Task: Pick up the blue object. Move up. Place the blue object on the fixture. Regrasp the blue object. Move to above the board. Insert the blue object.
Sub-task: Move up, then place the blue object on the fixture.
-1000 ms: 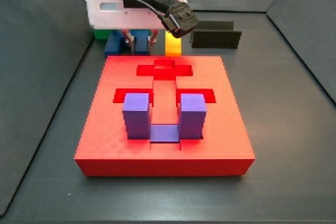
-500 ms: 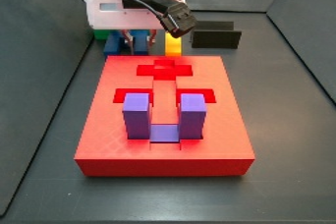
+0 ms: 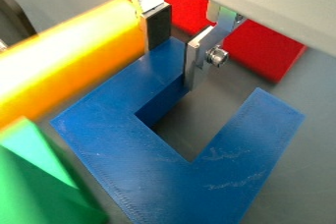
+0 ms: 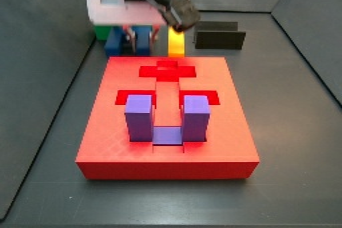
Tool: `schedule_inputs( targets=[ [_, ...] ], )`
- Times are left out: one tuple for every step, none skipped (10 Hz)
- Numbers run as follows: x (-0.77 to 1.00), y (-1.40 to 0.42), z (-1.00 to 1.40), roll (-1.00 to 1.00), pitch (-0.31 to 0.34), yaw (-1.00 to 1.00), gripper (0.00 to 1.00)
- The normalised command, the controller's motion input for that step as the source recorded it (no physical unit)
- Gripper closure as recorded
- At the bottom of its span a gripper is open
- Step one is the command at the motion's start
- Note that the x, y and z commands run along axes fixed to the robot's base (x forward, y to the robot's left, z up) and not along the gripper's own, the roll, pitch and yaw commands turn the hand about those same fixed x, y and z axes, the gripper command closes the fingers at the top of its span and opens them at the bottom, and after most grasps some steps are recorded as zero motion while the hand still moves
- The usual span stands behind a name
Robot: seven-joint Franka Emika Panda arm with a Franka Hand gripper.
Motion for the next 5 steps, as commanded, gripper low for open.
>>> schedule_inputs(
  targets=[
    [-0.04,0.00,0.60,-0.04,0.003,0.05,1.00],
    [-0.04,0.00,0.30,-0.08,-0.012,0.03,1.00],
    [0.00,0.00,-0.06,-0.01,-0.006,0.00,1.00],
    [0.44,-0.32,0.08,-0.14,-0.103,0.00,1.00],
    [0.86,-0.38,0.52,-0.27,0.000,0.00,1.00]
  ],
)
